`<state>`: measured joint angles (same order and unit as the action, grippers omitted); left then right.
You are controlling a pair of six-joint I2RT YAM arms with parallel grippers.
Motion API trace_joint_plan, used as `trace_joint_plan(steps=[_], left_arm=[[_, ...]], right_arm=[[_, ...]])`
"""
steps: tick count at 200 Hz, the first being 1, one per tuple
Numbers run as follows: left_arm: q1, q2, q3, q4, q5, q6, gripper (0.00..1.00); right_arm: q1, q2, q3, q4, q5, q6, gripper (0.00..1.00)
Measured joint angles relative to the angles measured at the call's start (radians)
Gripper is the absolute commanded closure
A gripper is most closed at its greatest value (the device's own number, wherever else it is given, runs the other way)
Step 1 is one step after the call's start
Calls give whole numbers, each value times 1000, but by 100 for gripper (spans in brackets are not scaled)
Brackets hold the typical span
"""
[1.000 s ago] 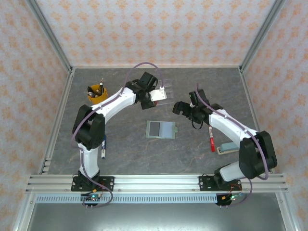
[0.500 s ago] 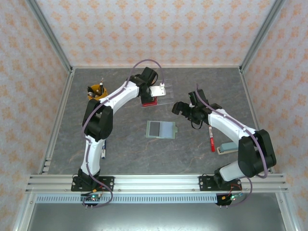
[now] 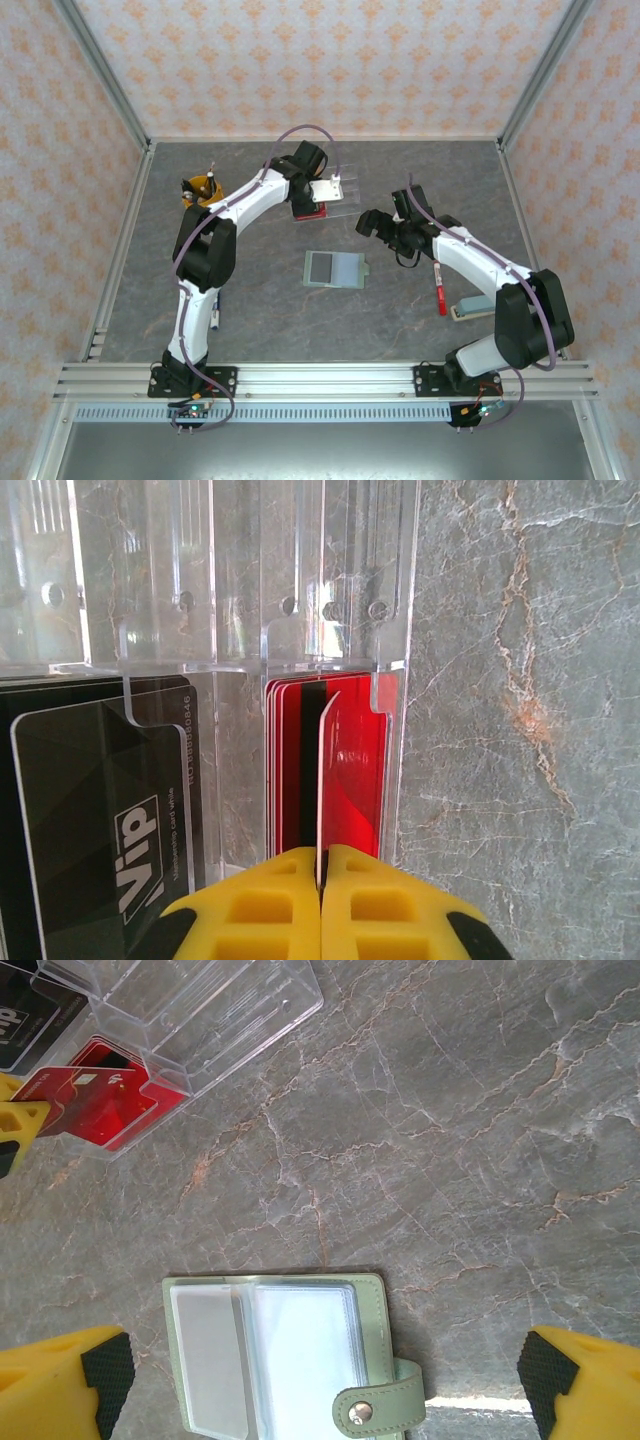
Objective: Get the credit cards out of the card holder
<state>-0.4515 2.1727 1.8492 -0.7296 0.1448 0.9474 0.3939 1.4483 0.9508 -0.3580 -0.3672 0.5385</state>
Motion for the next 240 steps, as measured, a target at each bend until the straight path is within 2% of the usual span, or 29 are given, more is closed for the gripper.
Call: trace_joint_plan(steps=[73,127,165,193,219,240], left_arm=[[9,14,0,37,-22,-34,74],[25,-41,-49,104,34,-116,72],[48,-284,-248,256,64,-296,71],[53,-486,-402,391,47,-465,69],[52,-618,-536,474,-35,-644,65],[53,-692,-631,488,-122,-786,57]], right_arm=[[0,-10,-16,7,-4,3,0],[0,-23,-17,7,-5,2,0],[16,-25,-18,6,5,-2,3],[113,-8,8,-37,51,-16,6],[232,77,95,-76,103,-26,12],[308,163,168,-108,149,-33,18]])
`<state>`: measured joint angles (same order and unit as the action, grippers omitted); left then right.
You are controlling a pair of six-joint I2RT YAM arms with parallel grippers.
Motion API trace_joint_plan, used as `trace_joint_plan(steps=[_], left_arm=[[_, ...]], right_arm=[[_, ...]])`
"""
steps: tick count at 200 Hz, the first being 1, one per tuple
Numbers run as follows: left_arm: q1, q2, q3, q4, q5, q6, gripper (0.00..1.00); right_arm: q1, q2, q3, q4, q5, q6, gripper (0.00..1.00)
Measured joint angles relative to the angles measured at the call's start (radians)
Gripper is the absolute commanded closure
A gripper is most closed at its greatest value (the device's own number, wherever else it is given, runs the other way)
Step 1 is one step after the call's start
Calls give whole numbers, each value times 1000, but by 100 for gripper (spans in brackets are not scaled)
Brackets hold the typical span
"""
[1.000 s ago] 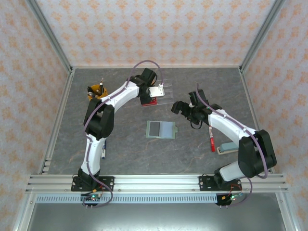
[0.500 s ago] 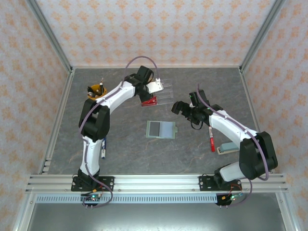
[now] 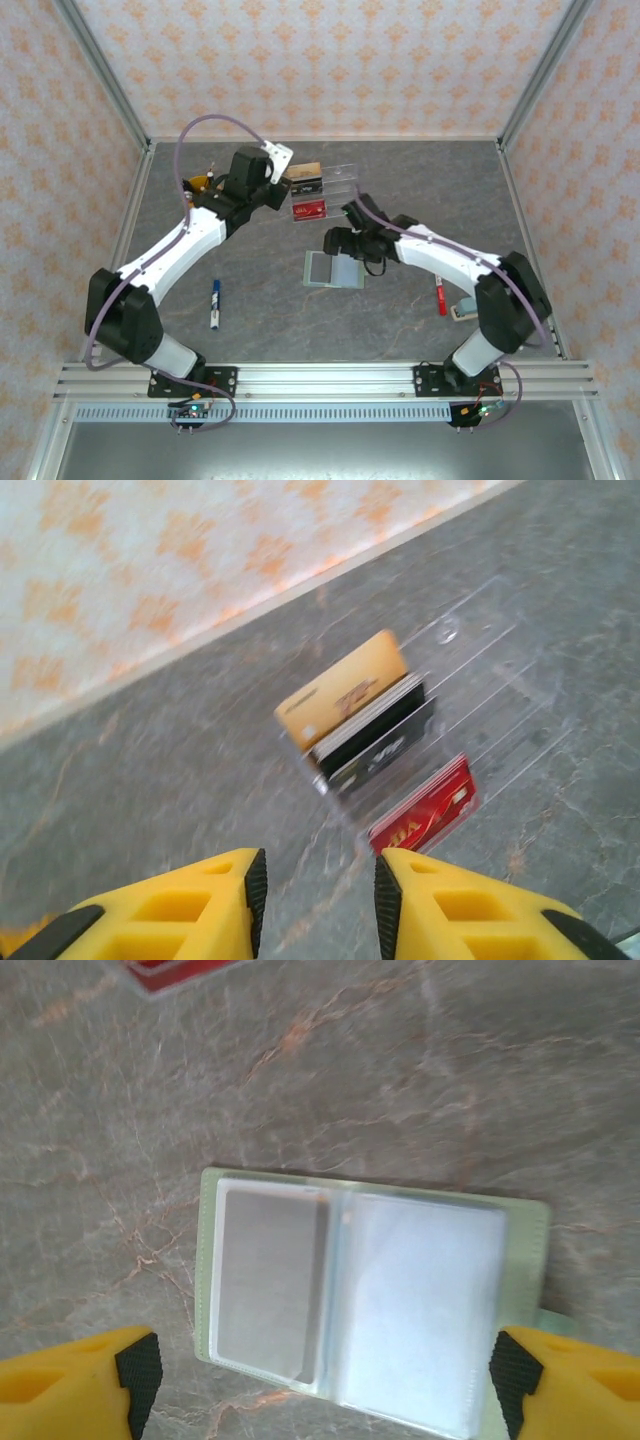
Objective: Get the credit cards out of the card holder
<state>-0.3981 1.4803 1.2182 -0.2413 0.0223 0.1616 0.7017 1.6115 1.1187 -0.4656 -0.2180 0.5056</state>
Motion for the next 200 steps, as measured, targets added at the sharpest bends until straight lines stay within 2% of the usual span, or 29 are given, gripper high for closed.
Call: trace_joint_plan(steps=[20,42,66,72,74,77,109,135,160,200], left_arm=[[7,-64,-84,0,-74,-122,51],[21,-134,-167,-2,-173,-248,26],[35,-189,-236,-9,-269,-366,18],[40,-197,-247,-15,-277,-387,13],[42,-199,-249,-18,-279,-401,5],[45,-201,-252,-24,-285,-407,1],[75,-192,-244,-130,-316,-541,0],[82,-170,-243,-171,-281,-599,0],[82,-138,-244,-173,-195,-638,0],[82,-70,-263,-150,8,-706,2]], right_arm=[[58,85,64,-41,47,-3,22],[97,165,117,-86,90,-2,24],[103,227,156,-124,113,-1,26],[103,238,163,-130,119,-1,27],[103,242,165,-134,120,-1,27],[103,247,169,-138,123,-2,27],[103,285,195,-164,146,-2,29],[103,305,204,-180,153,-2,30],[102,328,220,-187,156,-2,34],[87,341,220,-189,157,-2,43]])
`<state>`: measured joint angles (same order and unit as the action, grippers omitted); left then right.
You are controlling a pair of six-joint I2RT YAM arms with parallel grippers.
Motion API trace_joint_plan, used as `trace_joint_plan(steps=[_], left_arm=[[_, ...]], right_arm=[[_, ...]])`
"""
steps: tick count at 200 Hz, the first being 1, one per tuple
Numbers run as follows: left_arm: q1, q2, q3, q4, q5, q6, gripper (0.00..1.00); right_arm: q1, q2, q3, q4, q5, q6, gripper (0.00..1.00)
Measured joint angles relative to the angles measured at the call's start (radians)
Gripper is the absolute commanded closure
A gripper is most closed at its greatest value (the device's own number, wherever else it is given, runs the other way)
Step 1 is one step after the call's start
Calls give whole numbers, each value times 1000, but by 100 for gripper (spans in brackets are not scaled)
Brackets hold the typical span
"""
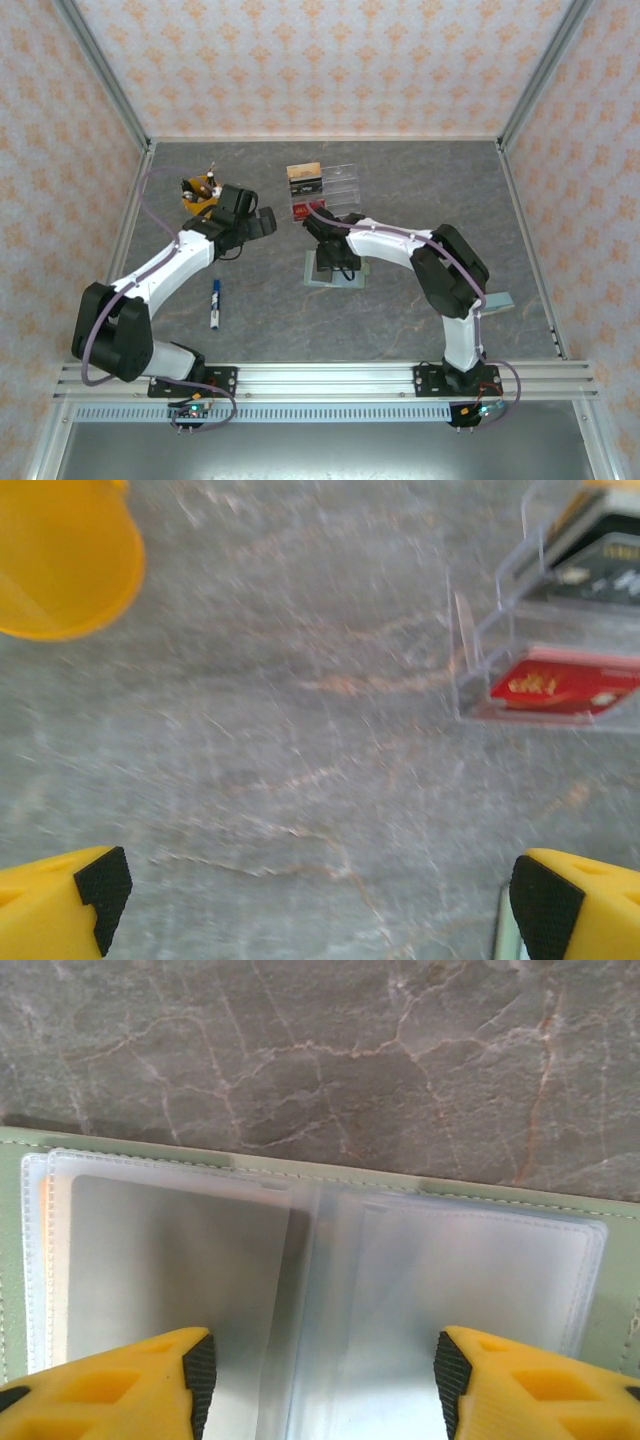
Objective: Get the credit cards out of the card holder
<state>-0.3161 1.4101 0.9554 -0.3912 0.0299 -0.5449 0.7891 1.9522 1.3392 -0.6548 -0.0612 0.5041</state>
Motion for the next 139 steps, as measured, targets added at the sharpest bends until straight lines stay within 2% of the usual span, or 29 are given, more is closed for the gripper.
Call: trace_joint_plan(steps=[43,100,139], left_arm=[[-5,66,-35,43,207,-66,13],[-97,159,-34,132,405,-141,49],[-158,258,2,162,483,-166,65]], right_arm=[[-31,-3,-15,15,-17,-10,51],[-47,-20,-49,58,-45,-34,64],[-62,-39,-80,93,-74,-42,68]])
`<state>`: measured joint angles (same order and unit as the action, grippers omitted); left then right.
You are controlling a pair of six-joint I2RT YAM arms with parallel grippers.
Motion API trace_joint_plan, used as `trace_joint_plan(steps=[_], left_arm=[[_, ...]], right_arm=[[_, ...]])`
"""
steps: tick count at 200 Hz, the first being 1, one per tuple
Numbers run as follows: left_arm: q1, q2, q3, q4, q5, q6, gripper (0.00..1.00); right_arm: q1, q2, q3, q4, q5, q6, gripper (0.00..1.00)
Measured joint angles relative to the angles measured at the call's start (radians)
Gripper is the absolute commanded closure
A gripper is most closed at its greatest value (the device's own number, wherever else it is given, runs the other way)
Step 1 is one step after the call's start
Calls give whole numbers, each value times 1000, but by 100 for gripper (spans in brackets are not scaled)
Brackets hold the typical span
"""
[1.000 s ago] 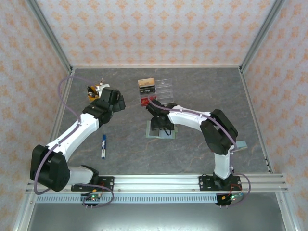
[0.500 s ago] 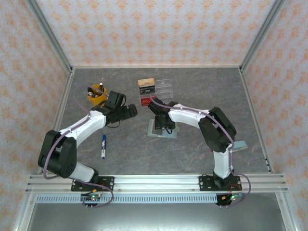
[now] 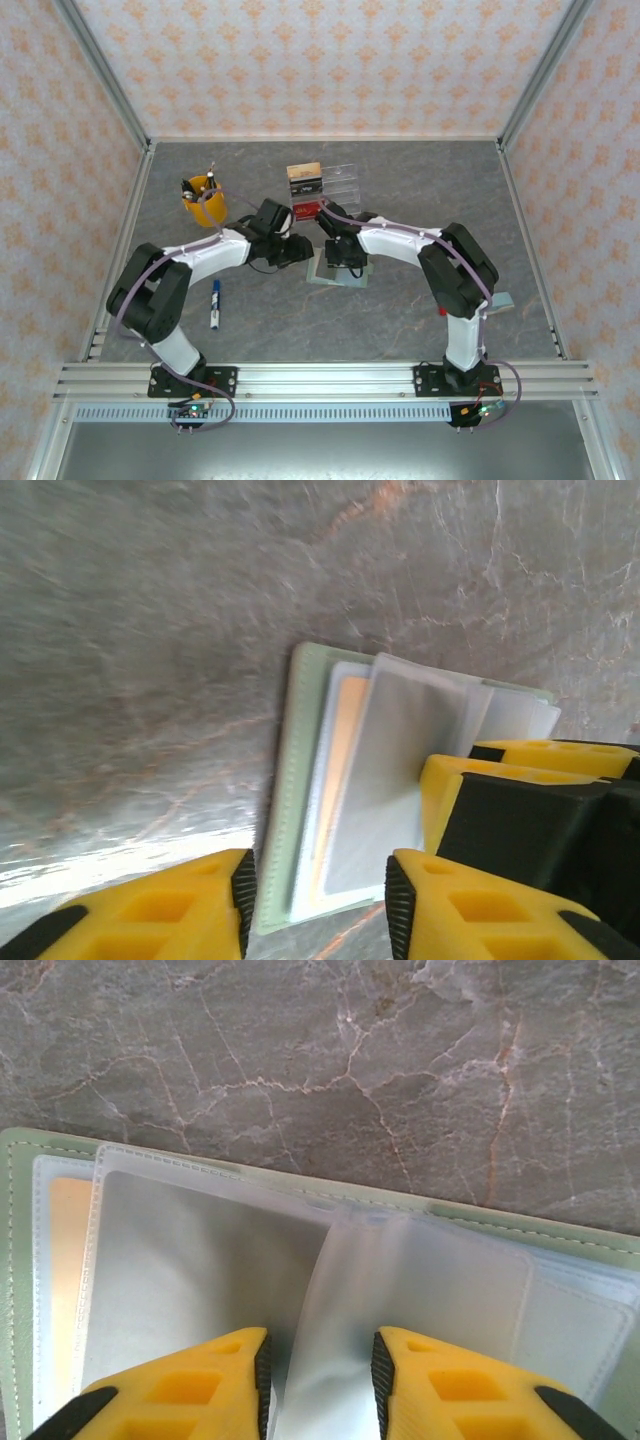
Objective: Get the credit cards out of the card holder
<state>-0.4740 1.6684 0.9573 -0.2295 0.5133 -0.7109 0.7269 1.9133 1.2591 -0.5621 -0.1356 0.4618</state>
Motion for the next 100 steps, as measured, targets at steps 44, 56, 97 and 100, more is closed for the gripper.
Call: trace_joint_plan(steps=[44,56,97,100], left_arm=[[-26,64,58,19,35,-6,75],[-31,83,77,18,37,-6,76],[-43,141,112,17,37,-6,76],[-43,145,113,16,37,-6,76]], right_arm=[[-10,-16,-27,29,-17,-8,71],[-12,-18,-31,33,-19,-11,73],[-17,-26,-44,48,-30,-15,73],[-17,-26,-45,48,-31,-15,73]])
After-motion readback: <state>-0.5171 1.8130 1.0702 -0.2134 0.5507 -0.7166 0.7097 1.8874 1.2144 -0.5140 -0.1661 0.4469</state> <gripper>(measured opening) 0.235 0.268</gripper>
